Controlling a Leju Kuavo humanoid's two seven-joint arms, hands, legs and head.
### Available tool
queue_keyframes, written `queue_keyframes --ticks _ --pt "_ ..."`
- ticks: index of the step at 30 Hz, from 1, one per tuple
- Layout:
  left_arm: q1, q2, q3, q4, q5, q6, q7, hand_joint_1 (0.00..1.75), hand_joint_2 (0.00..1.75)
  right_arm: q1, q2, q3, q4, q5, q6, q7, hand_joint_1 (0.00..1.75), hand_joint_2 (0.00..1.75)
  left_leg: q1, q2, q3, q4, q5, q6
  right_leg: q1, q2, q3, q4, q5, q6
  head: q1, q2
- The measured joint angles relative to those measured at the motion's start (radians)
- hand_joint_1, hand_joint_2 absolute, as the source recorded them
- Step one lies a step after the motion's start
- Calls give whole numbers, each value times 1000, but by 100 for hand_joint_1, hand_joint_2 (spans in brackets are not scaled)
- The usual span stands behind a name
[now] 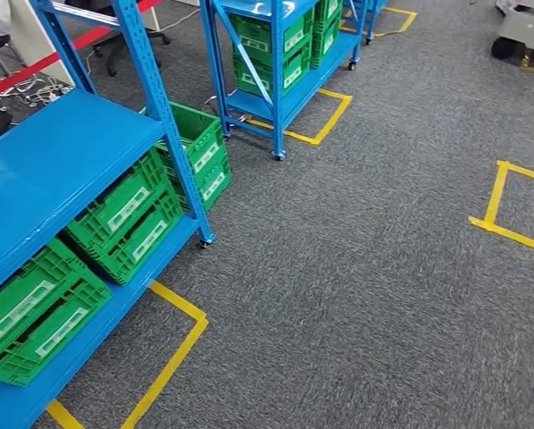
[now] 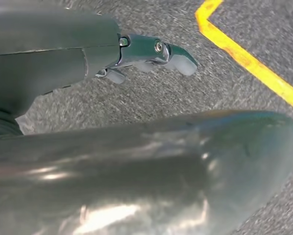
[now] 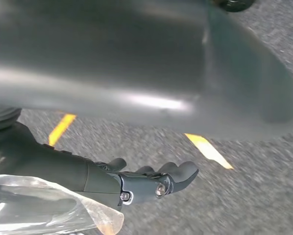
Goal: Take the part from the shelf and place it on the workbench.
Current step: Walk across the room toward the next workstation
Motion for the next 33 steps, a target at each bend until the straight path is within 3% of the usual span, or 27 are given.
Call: queue_keyframes --ticks 1,2,3,5,7,9,11,13,14,15,16,17,18,19,20,22,24,26,28,29,31,32,33 --pt "3 0 -2 0 2 1 0 0 0 0 0 2 0 -3 -2 1 0 0 -6 14 11 -58 52 12 3 -13 21 -3 -15 -1 0 0" --pt "5 2 -3 0 3 1 0 0 0 1 0 5 0 -6 -3 2 0 0 -15 42 25 -108 88 27 7 -25 40 -6 -27 1 2 0" --pt "5 4 -5 0 5 2 0 0 0 1 -1 8 1 -8 -6 3 0 0 -26 68 40 -150 105 41 8 -37 54 -11 -38 5 4 0" --pt "3 7 -7 0 10 5 0 0 0 0 -2 16 2 -14 -10 6 0 0 -43 94 59 -188 90 59 9 -60 74 -21 -46 16 7 0" --pt "5 7 -11 0 16 7 0 0 0 -2 -4 25 1 -21 -14 9 0 0 -41 67 83 -225 79 62 7 -69 78 -4 -33 30 4 0" --pt "6 8 -14 0 22 7 0 0 0 -3 -7 34 1 -28 -19 10 0 0 -29 39 118 -257 77 66 5 -23 39 81 -21 38 6 0" --pt "1 9 -17 0 26 7 -1 0 0 1 -12 38 1 -33 -22 12 0 0 -19 10 148 -278 70 66 -2 40 -45 202 -57 43 9 -1" --pt "-2 8 -21 0 28 6 -1 0 0 4 -16 40 1 -33 -23 15 0 0 -11 -25 168 -282 55 58 -12 59 -125 268 -110 54 9 0" --pt "-1 7 -24 0 28 6 -1 0 0 5 -18 40 1 -33 -23 16 0 0 -6 -41 180 -281 45 52 -16 60 -149 264 -111 61 9 0" --pt "1 6 -25 0 29 5 -1 0 0 5 -20 41 1 -33 -23 16 0 0 0 -58 195 -281 35 44 -21 62 -160 233 -82 69 9 0" --pt "2 6 -27 0 29 5 -1 0 0 6 -21 41 1 -34 -23 16 0 0 5 -73 209 -280 25 36 -28 71 -161 181 -28 79 9 0" --pt "2 6 -28 0 29 5 -1 0 0 7 -22 42 3 -34 -23 16 0 0 9 -86 219 -279 14 27 -35 93 -159 131 29 87 10 0" --pt "1 7 -29 0 29 4 -1 0 0 8 -23 43 5 -34 -23 16 0 0 12 -99 224 -276 6 18 -40 116 -158 88 66 88 13 0" --pt "1 7 -29 0 29 4 0 0 0 8 -23 45 7 -34 -23 16 0 0 14 -110 222 -274 1 10 -42 135 -158 65 89 81 15 0" --pt "1 8 -30 0 29 4 0 0 0 8 -24 46 9 -35 -23 17 0 0 16 -120 218 -272 -2 3 -42 144 -160 61 93 70 17 0" --pt "3 7 -31 0 29 4 0 0 0 9 -26 47 9 -35 -24 18 0 0 18 -125 211 -269 -2 -6 -39 126 -154 60 97 46 16 0" --pt "2 8 -31 0 29 5 0 0 0 10 -27 48 9 -36 -24 17 0 0 17 -79 191 -225 -10 -14 -38 100 -140 53 94 35 11 0" --pt "-3 8 -32 0 29 4 0 0 0 11 -27 50 9 -36 -24 16 0 0 14 -25 126 -110 -52 -21 -34 70 -129 48 85 22 5 0" --pt "-4 7 -33 0 29 4 0 0 0 11 -27 51 9 -36 -24 16 0 0 14 -8 53 3 -98 -23 -26 40 -121 48 76 12 3 0" --pt "-2 7 -34 0 29 4 0 0 0 11 -27 51 9 -36 -24 16 0 0 13 -6 35 22 -97 -20 -22 27 -116 48 71 9 2 0" --pt "2 7 -34 0 29 4 0 0 0 11 -27 52 9 -36 -24 16 0 0 6 3 52 -44 -35 -5 -14 4 -104 47 61 6 2 0" --pt "3 8 -34 0 29 4 0 0 0 11 -27 53 9 -36 -24 16 0 0 -2 23 78 -108 7 8 -11 -8 -98 47 55 6 2 0" --pt "2 9 -34 0 29 4 0 0 0 11 -27 54 9 -36 -24 16 0 0 -12 46 100 -162 26 21 -8 -18 -92 47 49 8 2 0"
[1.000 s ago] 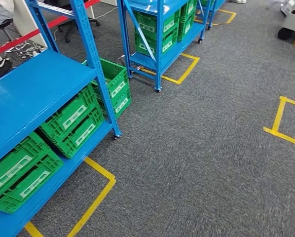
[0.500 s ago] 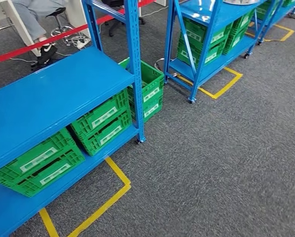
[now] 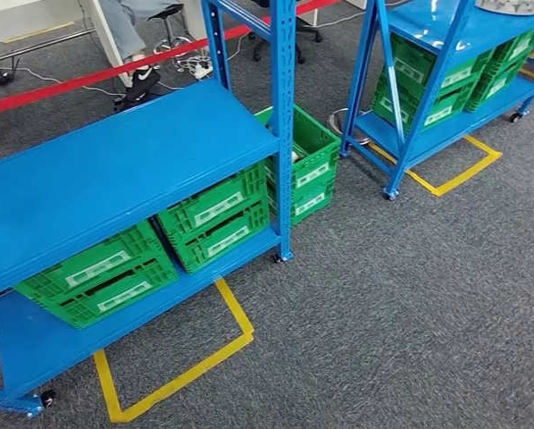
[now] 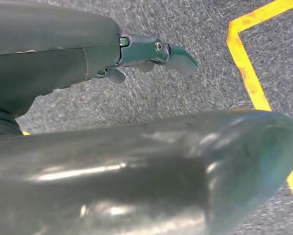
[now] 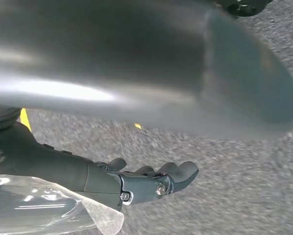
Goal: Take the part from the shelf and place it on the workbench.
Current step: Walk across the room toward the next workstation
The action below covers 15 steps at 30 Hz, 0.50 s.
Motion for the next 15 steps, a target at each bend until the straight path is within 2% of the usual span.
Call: queue_keyframes --ticks 2,3,4,5,7,8,9,10,11,12,13,14,15 --pt "-4 2 -2 0 0 0 0 0 0 0 0 1 0 0 0 1 0 0 -13 33 23 -59 2 12 6 -23 5 0 -10 8 -3 0" --pt "-3 3 -3 0 0 0 -1 0 0 -1 0 2 0 0 0 1 0 0 -15 30 23 -64 -6 11 8 -35 10 -2 -14 12 -5 0" --pt "-1 2 -3 0 1 0 -1 0 0 -3 0 3 -1 0 0 1 0 0 -13 20 26 -72 4 9 8 -44 15 -2 -18 17 -7 0" --pt "2 2 -3 0 1 0 -1 0 0 -5 -1 4 -2 0 0 0 0 0 -9 9 30 -80 17 10 7 -34 20 1 -25 21 -5 0" --pt "2 2 -4 0 1 0 -1 0 0 -6 -2 6 -4 0 0 -1 0 0 -1 -13 38 -93 31 14 4 18 2 56 -65 30 -4 0" --pt "0 2 -4 0 2 1 -1 0 0 -4 -3 7 -4 0 0 0 0 0 1 -25 39 -95 33 16 2 49 -27 112 -95 33 -3 0" --pt "-2 2 -4 0 2 1 -1 0 0 -2 -3 7 -4 0 0 0 0 0 1 -38 38 -95 33 17 0 65 -63 179 -126 36 -3 0" --pt "-2 2 -4 0 2 1 -1 0 0 -1 -3 7 -3 0 0 1 0 0 2 -52 38 -95 32 18 -1 72 -98 236 -143 38 -3 0" --pt "-2 1 -4 0 2 0 -1 0 0 1 -3 8 -3 0 0 2 0 0 2 -66 40 -95 30 18 -2 75 -122 267 -142 40 -3 0" --pt "-1 0 -4 0 2 0 -1 0 0 1 -4 8 -3 0 0 2 0 0 2 -81 44 -94 28 16 -3 77 -129 260 -118 42 -2 0" --pt "0 -1 -4 0 2 0 -1 0 0 1 -4 8 -3 0 0 2 0 0 3 -96 49 -94 25 14 -4 82 -117 215 -77 43 -2 0" --pt "0 -1 -4 0 2 0 -1 0 0 1 -5 8 -4 0 0 2 0 0 4 -110 54 -94 21 10 -7 96 -94 147 -31 43 -2 0" --pt "0 -2 -4 0 2 0 -1 0 0 2 -5 8 -3 0 0 2 0 0 3 -123 57 -92 17 5 -9 117 -68 82 2 42 -1 0"
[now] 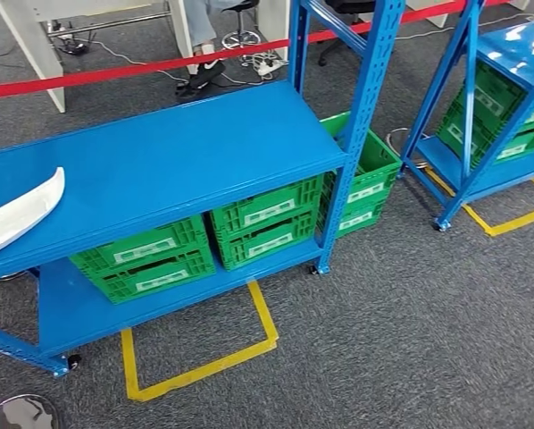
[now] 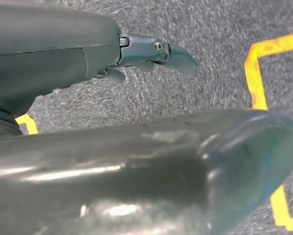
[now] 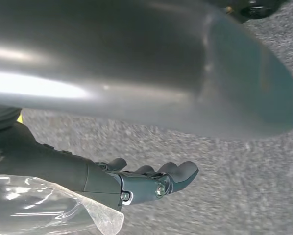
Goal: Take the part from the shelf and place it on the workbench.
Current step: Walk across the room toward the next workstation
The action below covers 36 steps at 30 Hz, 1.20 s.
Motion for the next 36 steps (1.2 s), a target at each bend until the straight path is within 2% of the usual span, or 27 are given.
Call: queue_keyframes --ticks 1,2,4,5,7,9,10,11,12,13,14,15,17,18,19,20,22,24,25,26,27,28,29,31,33,35,36 --pt "-1 0 0 0 0 0 0 0 0 0 0 0 0 0 0 0 0 0 -1 -12 2 1 -3 -5 -2 16 19 -46 19 -3 0 0" --pt "0 0 0 0 0 0 0 0 0 0 0 0 0 0 0 0 0 0 -1 -23 2 1 -5 -11 -2 27 33 -70 24 -7 0 0" --pt "2 0 0 0 0 0 0 0 0 -1 -1 1 0 0 0 0 0 0 1 -42 0 -1 -5 -22 0 16 43 -77 22 -21 0 0" --pt "4 1 0 0 0 0 0 0 0 -2 -2 1 0 0 0 0 0 0 2 -40 -1 2 -8 -27 -1 6 48 -80 24 -28 0 0" --pt "3 3 0 0 0 0 0 0 0 -2 -3 1 -1 0 0 0 0 0 1 -1 -23 49 -38 -39 -4 -19 52 -87 25 -41 -8 0" --pt "0 3 -1 0 0 0 0 0 0 1 -3 2 0 0 0 0 0 0 3 52 -85 172 -100 -49 -4 -48 55 -89 21 -49 -16 0" --pt "-1 3 -1 0 0 0 0 0 0 2 -3 2 0 0 1 0 0 0 6 63 -119 236 -123 -53 -3 -62 56 -89 18 -51 -16 0" --pt "0 3 -2 0 0 0 0 0 0 2 -3 2 0 0 1 0 0 0 8 69 -142 277 -130 -55 -3 -76 57 -89 15 -52 -16 0" --pt "2 3 -2 0 0 0 0 0 0 2 -3 2 -1 0 0 0 0 0 10 72 -146 280 -114 -56 -3 -88 59 -89 11 -51 -16 0" --pt "3 2 -2 0 0 0 0 0 0 1 -3 2 -1 0 0 0 0 0 10 76 -131 244 -81 -54 -3 -100 62 -89 6 -49 -16 0" --pt "4 3 -2 0 0 0 0 0 0 1 -3 2 -1 0 0 0 0 0 9 90 -101 179 -41 -50 -3 -113 67 -89 1 -46 -16 0" --pt "4 3 -2 0 0 0 0 0 0 1 -3 2 -1 0 0 0 0 0 5 118 -67 110 -12 -44 -1 -124 73 -89 -6 -42 -16 0" --pt "1 4 -2 0 0 0 0 0 0 1 -3 2 -1 0 1 0 0 0 -5 157 -26 24 10 -31 2 -145 86 -89 -17 -32 -15 0" --pt "0 4 -2 0 0 0 0 0 0 0 -3 2 -1 0 1 0 0 0 -8 162 -22 13 6 -27 4 -156 92 -91 -19 -27 -15 0" --pt "0 4 -2 0 0 0 0 0 0 -2 -3 2 -1 0 1 0 0 0 -9 149 -23 10 7 -22 5 -167 100 -95 -20 -22 -15 0" --pt "3 4 -2 0 0 0 0 0 0 -5 -3 3 -1 0 1 0 0 0 -6 136 -21 4 11 -17 5 -166 106 -98 -23 -17 -14 0" --pt "5 4 -2 0 0 0 0 0 0 -7 -3 3 -2 -1 0 -1 0 0 2 112 -17 -8 20 -6 3 -119 101 -70 -49 -9 -12 0" --pt "1 4 -2 0 0 0 0 0 0 -4 -3 3 -2 0 0 -1 0 0 7 86 -16 -12 24 0 1 -59 43 42 -106 -5 -10 0" --pt "-1 4 -2 0 0 0 0 0 0 -2 -3 3 -2 -1 0 0 0 0 7 71 -16 -12 23 1 0 -47 4 110 -130 -4 -10 0" --pt "0 4 -2 0 0 0 0 0 0 0 -3 3 -2 -2 0 2 0 0 7 56 -15 -12 22 1 0 -43 -29 161 -138 -3 -10 0" --pt "1 4 -4 0 1 -1 0 0 0 1 -3 3 -1 -5 -1 3 0 0 7 42 -12 -12 21 1 0 -41 -49 177 -126 -2 -10 0" --pt "3 3 -5 0 2 -2 0 0 0 2 -4 4 -1 -8 -2 5 0 0 7 27 -9 -12 19 0 -1 -39 -51 156 -94 -2 -10 0" --pt "5 3 -8 0 4 -3 0 0 0 2 -5 5 -1 -13 -5 7 0 0 7 13 -4 -11 16 -2 -2 -32 -36 101 -49 -2 -10 0" --pt "6 3 -14 0 9 -3 0 0 0 3 -8 7 -1 -21 -9 9 0 0 6 -15 -2 -6 8 -11 -8 11 5 -19 17 -5 -10 0" --pt "7 4 -20 -1 14 -3 1 0 0 6 -11 12 -1 -28 -14 13 0 0 6 -38 -7 -1 4 -23 -10 38 28 -70 30 -12 -10 0" --pt "11 6 -25 -1 21 -2 1 0 0 8 -14 19 -1 -39 -24 18 0 0 10 -54 -12 0 4 -34 -8 21 34 -75 30 -24 -10 0" --pt "14 7 -29 -1 26 -1 1 0 0 8 -17 24 -1 -47 -29 20 0 0 10 -41 -15 7 -1 -39 -8 11 36 -77 31 -30 -11 0"
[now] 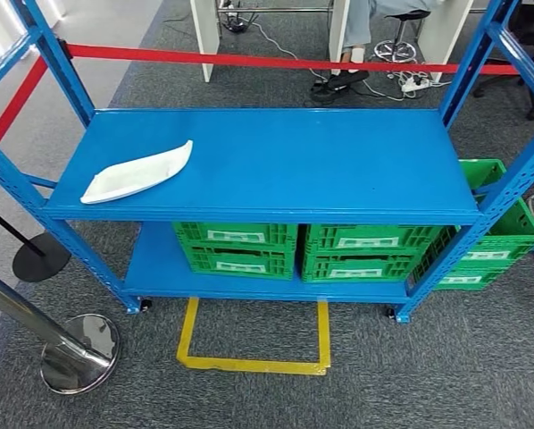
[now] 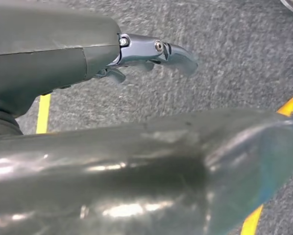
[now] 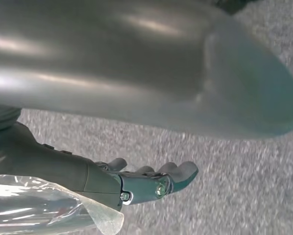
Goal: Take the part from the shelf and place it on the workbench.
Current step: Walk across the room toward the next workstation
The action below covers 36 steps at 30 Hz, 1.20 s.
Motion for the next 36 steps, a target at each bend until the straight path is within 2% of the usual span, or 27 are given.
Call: queue_keyframes --ticks 2,3,5,6,7,8,9,11,12,14,16,17,18,20,21,22,23,24,26,27,30,32,33,35,36 --pt "3 2 -9 -1 10 3 1 0 0 2 -4 10 0 -17 -9 4 0 0 -1 54 -29 62 -38 -10 -2 -21 4 -5 0 -12 -6 0" --pt "3 2 -15 -3 15 4 2 0 0 5 -5 15 0 -26 -14 7 0 0 -1 84 -58 121 -68 -15 -1 -32 5 -5 -2 -16 -9 0" --pt "4 2 -27 -4 28 6 5 0 0 10 -9 25 0 -44 -24 14 0 0 2 106 -121 245 -118 -21 0 -53 6 -5 -7 -19 -10 0" --pt "6 2 -33 -5 34 7 7 0 0 11 -11 31 1 -53 -30 18 0 0 3 110 -137 276 -120 -22 1 -60 5 -5 -9 -20 -10 0" --pt "9 4 -38 -5 40 8 9 0 0 11 -15 37 1 -61 -36 21 0 0 3 111 -134 269 -102 -21 1 -65 6 -5 -12 -19 -10 0" --pt "12 5 -42 -6 45 9 12 0 0 12 -18 43 1 -68 -41 23 0 0 3 112 -111 223 -69 -18 2 -68 9 -5 -16 -18 -10 0" --pt "15 7 -46 -7 49 10 14 0 0 12 -21 50 1 -74 -45 25 0 0 2 114 -76 154 -32 -12 2 -70 13 -5 -19 -17 -11 0" --pt "16 11 -54 -11 56 12 17 0 0 14 -26 63 1 -85 -53 29 0 0 -4 122 -17 34 7 1 6 -74 21 -5 -26 -8 -10 0" --pt "16 13 -58 -13 60 13 18 0 0 14 -29 69 1 -89 -56 31 0 0 -7 125 -4 6 10 6 6 -75 23 -5 -29 -2 -9 0" --pt "18 14 -66 -15 66 15 18 0 0 14 -34 81 1 -98 -62 35 0 0 -11 125 -1 -5 7 15 5 -78 29 -11 -30 11 -9 0" --pt "23 15 -73 -17 73 16 19 0 0 15 -44 93 1 -109 -71 38 0 0 -7 122 10 -21 13 25 5 -74 32 -5 -40 20 -8 0" --pt "24 16 -78 -18 77 17 19 0 0 15 -49 98 1 -115 -75 39 0 0 -4 121 16 -29 16 30 6 -68 21 23 -59 23 -6 0" --pt "25 16 -82 -20 81 19 20 0 0 16 -55 104 2 -121 -80 41 0 0 -2 121 21 -34 17 34 6 -62 -5 72 -85 25 -4 0" --pt "25 18 -90 -21 90 22 20 0 0 17 -63 115 4 -132 -88 46 0 0 -4 120 25 -35 12 41 6 -54 -82 204 -138 28 -3 0" --pt "26 18 -94 -22 94 23 21 0 0 19 -68 121 6 -139 -93 49 0 0 -5 119 28 -35 8 43 6 -53 -111 247 -143 30 -3 0" --pt "27 18 -99 -22 98 24 23 0 0 21 -73 127 7 -146 -98 51 0 0 -5 117 34 -35 3 43 6 -52 -124 255 -128 32 -3 0" --pt "28 18 -103 -22 103 25 24 0 0 23 -79 133 8 -152 -103 53 0 0 -5 115 42 -35 -3 41 5 -52 -116 223 -92 32 -3 0" --pt "29 19 -108 -22 107 26 26 0 0 24 -84 139 9 -158 -107 55 0 0 -4 112 51 -35 -10 38 4 -52 -90 158 -46 32 -3 0" --pt "29 20 -116 -23 112 27 28 0 0 26 -92 150 11 -167 -114 58 0 0 -7 109 67 -32 -26 28 5 -51 -34 38 9 27 -3 0" --pt "29 21 -119 -23 115 28 29 0 0 27 -95 155 12 -171 -118 59 0 0 -9 108 71 -31 -31 23 6 -50 -17 7 17 22 -4 0" --pt "29 24 -127 -27 120 30 32 0 0 30 -100 170 14 -177 -123 60 0 0 -7 106 74 -31 -39 9 8 -49 -7 -4 11 5 -5 0" --pt "29 26 -133 -30 121 31 33 0 0 31 -103 176 14 -177 -125 60 0 0 -4 108 60 7 -64 -1 4 -52 0 -9 8 -8 -10 0" --pt "29 26 -135 -32 121 31 33 0 0 31 -104 178 15 -178 -125 60 0 0 -3 109 36 56 -89 -7 2 -54 4 -11 5 -13 -12 0" --pt "30 26 -138 -32 122 31 33 0 0 31 -105 182 15 -178 -126 60 0 0 2 111 -44 200 -143 -15 2 -57 10 -12 -3 -19 -15 0" --pt "32 26 -138 -32 122 31 33 0 0 31 -105 183 16 -178 -125 60 0 0 3 111 -78 253 -151 -17 2 -57 15 -12 -7 -20 -15 0"
